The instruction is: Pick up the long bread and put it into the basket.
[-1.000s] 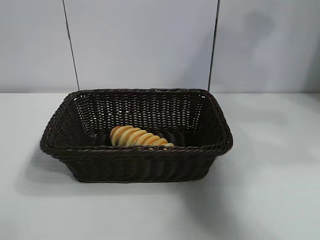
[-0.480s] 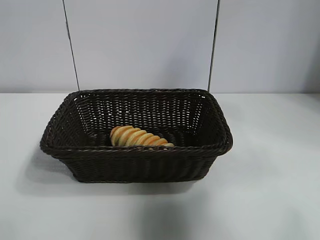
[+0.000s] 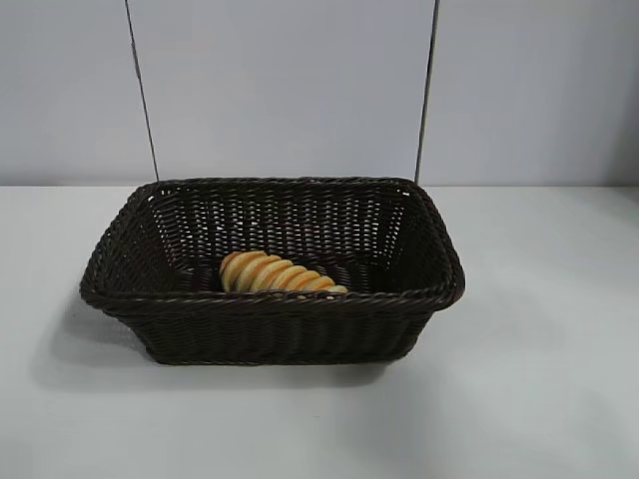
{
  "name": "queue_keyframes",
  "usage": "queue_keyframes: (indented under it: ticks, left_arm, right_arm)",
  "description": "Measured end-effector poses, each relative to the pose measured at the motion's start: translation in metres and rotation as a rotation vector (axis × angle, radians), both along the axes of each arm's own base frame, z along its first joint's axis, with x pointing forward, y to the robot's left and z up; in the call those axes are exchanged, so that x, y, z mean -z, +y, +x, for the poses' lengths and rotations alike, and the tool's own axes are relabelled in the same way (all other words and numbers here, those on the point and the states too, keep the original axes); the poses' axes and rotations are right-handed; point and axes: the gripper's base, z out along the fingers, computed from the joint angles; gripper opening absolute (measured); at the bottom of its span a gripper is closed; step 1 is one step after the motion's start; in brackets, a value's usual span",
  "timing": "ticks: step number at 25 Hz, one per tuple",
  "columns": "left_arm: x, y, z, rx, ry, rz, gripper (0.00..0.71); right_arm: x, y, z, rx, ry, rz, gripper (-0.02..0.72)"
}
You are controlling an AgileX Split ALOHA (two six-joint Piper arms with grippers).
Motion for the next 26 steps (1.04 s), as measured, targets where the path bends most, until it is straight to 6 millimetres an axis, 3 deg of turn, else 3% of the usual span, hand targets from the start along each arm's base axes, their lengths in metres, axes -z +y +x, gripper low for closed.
queue_keyframes:
  ticks: [6,12,26]
  left_arm:
    - [0.0,0.0,0.0,0.0,0.0,0.0,0.695]
    - [0.0,0.0,0.0,0.0,0.0,0.0,0.695]
    - [0.0,0.0,0.0,0.0,0.0,0.0,0.695]
  right_arm:
    - [0.04,0.002,-0.01,-0.005,-0.005,-0.013,0.695]
    - [0.07,0.0,0.002,-0.011,0.101,-0.002,0.695]
    - [0.074,-0.001,0.005,-0.02,0.103,-0.012,0.695]
